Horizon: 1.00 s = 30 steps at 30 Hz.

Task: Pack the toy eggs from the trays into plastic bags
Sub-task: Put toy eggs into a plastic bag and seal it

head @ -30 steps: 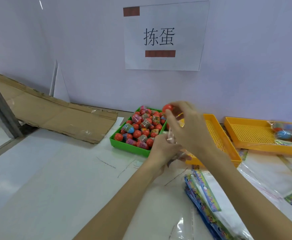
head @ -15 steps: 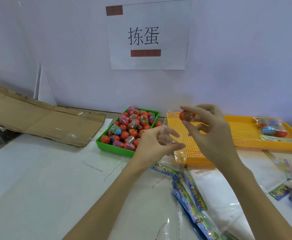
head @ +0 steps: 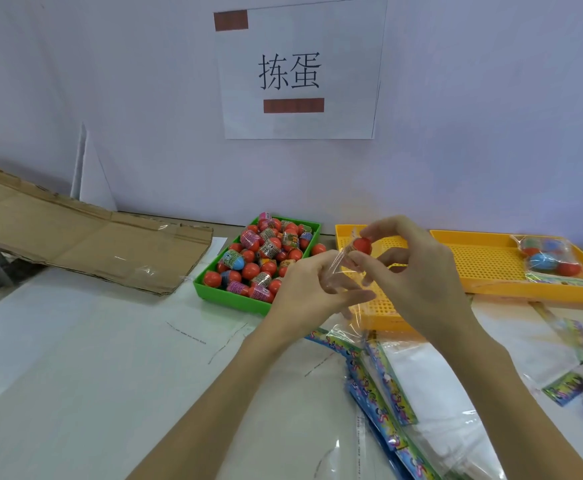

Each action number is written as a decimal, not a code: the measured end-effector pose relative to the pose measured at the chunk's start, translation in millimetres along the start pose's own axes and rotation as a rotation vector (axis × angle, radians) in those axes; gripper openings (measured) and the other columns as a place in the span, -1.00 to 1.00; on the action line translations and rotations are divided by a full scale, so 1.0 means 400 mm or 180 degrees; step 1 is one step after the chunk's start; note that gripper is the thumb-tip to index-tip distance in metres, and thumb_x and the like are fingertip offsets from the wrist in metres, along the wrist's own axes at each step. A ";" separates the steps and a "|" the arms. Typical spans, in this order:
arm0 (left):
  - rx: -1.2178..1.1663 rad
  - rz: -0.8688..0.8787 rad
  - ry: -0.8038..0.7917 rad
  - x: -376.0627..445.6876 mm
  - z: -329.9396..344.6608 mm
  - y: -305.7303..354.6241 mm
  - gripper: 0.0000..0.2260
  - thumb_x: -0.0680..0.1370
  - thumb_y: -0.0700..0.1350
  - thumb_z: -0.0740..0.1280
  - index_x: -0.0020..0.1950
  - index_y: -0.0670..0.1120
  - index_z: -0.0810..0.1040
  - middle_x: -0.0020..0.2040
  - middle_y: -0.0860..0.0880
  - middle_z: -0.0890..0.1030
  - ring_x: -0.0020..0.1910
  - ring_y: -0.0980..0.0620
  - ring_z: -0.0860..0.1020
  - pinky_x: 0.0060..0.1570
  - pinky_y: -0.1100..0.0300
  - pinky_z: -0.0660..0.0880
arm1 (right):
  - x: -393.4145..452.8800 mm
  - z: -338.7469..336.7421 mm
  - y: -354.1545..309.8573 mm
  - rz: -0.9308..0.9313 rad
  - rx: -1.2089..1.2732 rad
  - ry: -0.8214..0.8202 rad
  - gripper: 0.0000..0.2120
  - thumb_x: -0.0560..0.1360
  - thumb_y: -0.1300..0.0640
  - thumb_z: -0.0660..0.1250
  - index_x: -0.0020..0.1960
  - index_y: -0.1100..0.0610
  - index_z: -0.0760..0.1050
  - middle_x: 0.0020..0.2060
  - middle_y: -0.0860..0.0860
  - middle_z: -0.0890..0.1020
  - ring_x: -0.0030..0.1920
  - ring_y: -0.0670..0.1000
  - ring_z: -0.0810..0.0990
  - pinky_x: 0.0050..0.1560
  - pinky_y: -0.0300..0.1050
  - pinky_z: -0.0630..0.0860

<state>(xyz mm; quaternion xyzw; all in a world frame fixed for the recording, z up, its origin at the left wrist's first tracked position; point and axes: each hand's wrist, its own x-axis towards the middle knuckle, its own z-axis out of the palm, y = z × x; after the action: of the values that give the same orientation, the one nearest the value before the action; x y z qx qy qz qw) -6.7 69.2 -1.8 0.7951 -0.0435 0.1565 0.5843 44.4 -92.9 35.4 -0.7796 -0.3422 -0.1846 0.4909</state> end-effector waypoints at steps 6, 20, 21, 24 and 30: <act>-0.0055 0.0103 0.0100 0.003 -0.007 0.006 -0.75 0.49 -0.18 0.59 0.13 -0.14 0.66 -0.11 -0.07 0.73 -0.21 -0.09 0.74 -0.12 -0.08 0.70 | -0.004 -0.014 -0.011 -0.0153 -0.0153 -0.0566 -0.78 0.50 0.11 0.53 0.08 -0.11 0.62 -0.08 -0.30 0.67 -0.09 -0.19 0.67 -0.16 -0.23 0.60; -0.0172 0.0076 -0.0189 -0.001 -0.009 0.017 -0.79 0.44 -0.25 0.46 0.01 0.00 0.65 -0.27 0.07 0.65 -0.31 0.17 0.64 -0.31 0.31 0.55 | -0.021 0.012 -0.042 0.0037 -0.0228 -0.1199 -0.92 0.59 0.05 0.42 -0.03 -0.03 0.69 -0.17 -0.19 0.69 -0.04 -0.19 0.61 -0.08 -0.33 0.52; -0.0157 0.0108 -0.0176 -0.001 -0.008 0.017 -0.78 0.43 -0.21 0.47 0.04 0.01 0.66 -0.20 0.04 0.68 -0.24 0.15 0.66 -0.25 0.30 0.58 | -0.022 0.013 -0.043 0.0072 -0.0232 -0.1299 -0.88 0.60 0.02 0.38 -0.02 -0.03 0.70 -0.17 -0.18 0.70 -0.05 -0.18 0.61 -0.08 -0.29 0.54; -0.0351 -0.0050 -0.0137 -0.002 -0.006 0.017 -0.70 0.37 -0.24 0.42 0.07 -0.01 0.66 -0.20 -0.02 0.69 -0.31 0.10 0.63 -0.33 0.27 0.54 | -0.024 0.019 -0.045 0.0036 -0.0200 -0.1211 -0.90 0.61 0.06 0.37 0.02 -0.02 0.68 -0.14 -0.19 0.70 -0.01 -0.23 0.61 -0.09 -0.39 0.51; -0.0831 -0.0507 -0.0180 0.004 -0.008 0.006 -0.64 0.53 -0.15 0.55 0.29 -0.04 0.57 0.02 -0.07 0.75 -0.12 -0.08 0.73 -0.21 0.20 0.61 | -0.016 0.016 -0.023 0.0112 -0.0370 -0.0197 -0.89 0.58 0.14 0.45 0.09 0.00 0.64 -0.14 -0.11 0.68 -0.10 -0.24 0.60 -0.17 -0.45 0.43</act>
<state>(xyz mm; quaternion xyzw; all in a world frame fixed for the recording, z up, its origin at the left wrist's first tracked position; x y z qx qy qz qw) -6.4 71.7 1.7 0.7175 -0.0167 0.0803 0.6917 33.0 -87.0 34.3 -0.8180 -0.3322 -0.1714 0.4372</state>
